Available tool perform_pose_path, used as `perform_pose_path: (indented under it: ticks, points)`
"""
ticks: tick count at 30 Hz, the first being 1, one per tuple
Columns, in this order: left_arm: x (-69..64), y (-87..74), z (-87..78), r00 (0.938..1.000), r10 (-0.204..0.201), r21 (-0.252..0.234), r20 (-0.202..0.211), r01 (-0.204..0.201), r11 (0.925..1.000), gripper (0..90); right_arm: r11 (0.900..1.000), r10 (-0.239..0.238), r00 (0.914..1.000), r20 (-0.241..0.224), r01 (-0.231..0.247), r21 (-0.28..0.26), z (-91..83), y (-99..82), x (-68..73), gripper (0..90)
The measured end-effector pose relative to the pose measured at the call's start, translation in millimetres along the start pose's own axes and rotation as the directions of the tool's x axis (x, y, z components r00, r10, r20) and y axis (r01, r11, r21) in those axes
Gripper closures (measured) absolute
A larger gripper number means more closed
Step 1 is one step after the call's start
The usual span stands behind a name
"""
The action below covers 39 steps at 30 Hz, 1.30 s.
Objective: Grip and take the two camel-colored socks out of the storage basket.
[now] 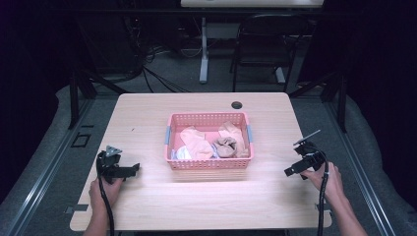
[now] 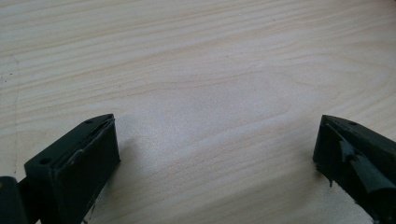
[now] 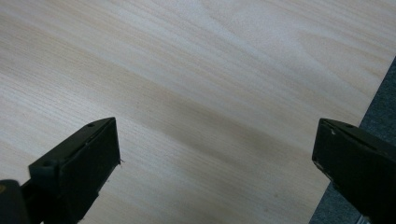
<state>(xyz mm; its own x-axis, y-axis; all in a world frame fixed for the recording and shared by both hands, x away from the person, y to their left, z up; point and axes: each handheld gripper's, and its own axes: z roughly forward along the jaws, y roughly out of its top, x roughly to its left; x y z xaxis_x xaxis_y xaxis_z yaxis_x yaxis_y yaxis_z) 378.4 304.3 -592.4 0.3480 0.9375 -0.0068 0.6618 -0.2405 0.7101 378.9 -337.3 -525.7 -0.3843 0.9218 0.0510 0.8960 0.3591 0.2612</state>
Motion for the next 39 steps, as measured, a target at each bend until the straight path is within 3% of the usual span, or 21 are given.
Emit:
perform_pose_path:
  ticks: [9,11,12,17,22,26,32,36,39]
  points:
    - [-0.1,0.0,0.0,1.0000,-0.001,-0.001,0.000,0.001,1.0000,0.0,0.9998,-0.019,0.9998,-0.006,0.019,-0.012,-1.8,0.2,1.5,0.8]
    - [0.0,0.0,0.0,1.0000,0.000,0.000,0.000,0.000,1.0000,0.0,0.9991,-0.017,0.9998,-0.007,0.016,-0.038,-1.8,-0.7,4.1,0.5]
    - [0.0,0.0,0.0,1.0000,0.000,0.000,0.000,0.000,1.0000,0.0,0.9979,-0.055,0.9984,0.010,0.055,-0.033,-7.3,0.8,4.4,0.8]
    - [-0.1,0.0,0.1,1.0000,-0.001,-0.001,0.000,0.001,1.0000,0.0,0.9934,-0.091,0.9957,0.016,0.092,-0.069,-11.9,2.3,8.5,0.0]
    - [0.0,0.0,0.0,1.0000,-0.001,-0.001,0.000,0.001,1.0000,0.0,0.9893,-0.141,0.9900,-0.006,0.141,-0.039,-8.7,7.4,10.8,0.0]
    - [-0.1,0.0,0.0,1.0000,0.000,0.000,0.000,0.000,1.0000,0.0,0.9892,-0.146,0.9887,-0.037,0.145,-0.024,-6.2,8.3,13.4,0.0]
    - [-0.1,0.0,0.0,1.0000,-0.001,0.000,0.000,0.001,1.0000,0.0,0.9796,-0.200,0.9796,-0.018,0.200,0.015,-11.4,12.4,15.1,0.0]
    - [0.0,0.0,0.0,1.0000,0.000,0.000,0.000,0.000,1.0000,0.0,0.9799,-0.198,0.9800,-0.025,0.198,0.024,-15.7,15.5,16.6,0.0]
    - [0.0,0.0,0.0,1.0000,0.000,0.000,-0.001,0.000,1.0000,0.0,0.9835,-0.181,0.9834,-0.014,0.181,-0.005,-18.7,15.6,19.8,0.0]
